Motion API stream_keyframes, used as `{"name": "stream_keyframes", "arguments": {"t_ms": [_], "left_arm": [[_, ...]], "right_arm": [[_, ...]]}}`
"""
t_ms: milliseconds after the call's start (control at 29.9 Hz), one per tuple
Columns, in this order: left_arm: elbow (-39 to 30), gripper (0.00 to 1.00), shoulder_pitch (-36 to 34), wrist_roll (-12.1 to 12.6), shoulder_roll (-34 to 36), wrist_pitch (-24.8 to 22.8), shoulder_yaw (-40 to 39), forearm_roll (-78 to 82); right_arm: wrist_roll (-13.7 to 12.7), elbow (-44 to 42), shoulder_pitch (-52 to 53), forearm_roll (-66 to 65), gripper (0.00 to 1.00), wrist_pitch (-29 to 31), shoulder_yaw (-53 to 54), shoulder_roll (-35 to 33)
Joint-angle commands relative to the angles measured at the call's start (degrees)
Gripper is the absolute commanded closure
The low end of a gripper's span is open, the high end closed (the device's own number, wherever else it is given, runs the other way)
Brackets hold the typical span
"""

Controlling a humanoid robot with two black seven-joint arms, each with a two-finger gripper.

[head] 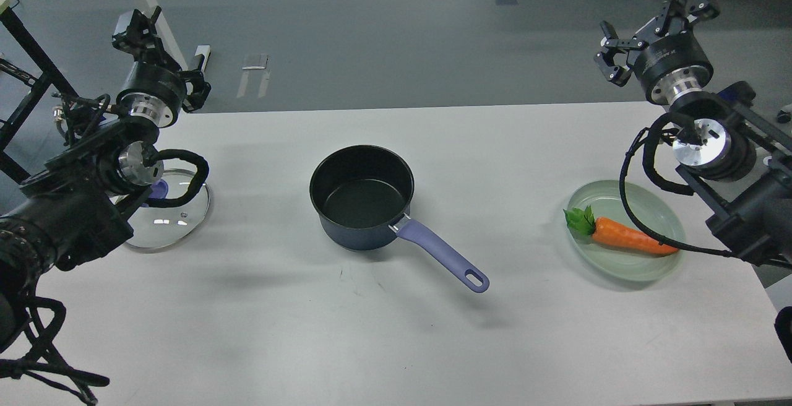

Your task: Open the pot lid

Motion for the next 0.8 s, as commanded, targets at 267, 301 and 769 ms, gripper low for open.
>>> {"name": "stream_keyframes", "arguments": {"t_ms": [267, 301, 769], "left_arm": [[-7.95, 0.0, 3.59, 1.17, 0.29, -1.76, -4.46, -0.1], [-7.69, 0.0, 3.59, 1.88, 0.29, -1.59, -4.46, -0.11], [-3.38, 0.0, 3.16, 3.73, 0.55, -1.58, -4.55, -0.11]], "right_arm": [[-6.07, -15.89, -1.3, 3.02, 0.0, 9.18, 11.01, 10.09], [-6.25, -15.81, -1.3, 2.93, 0.0, 9.18, 10.49, 10.36], [-6.08, -15.19, -0.95, 2.31, 0.0, 9.35, 9.86, 11.77]]}}
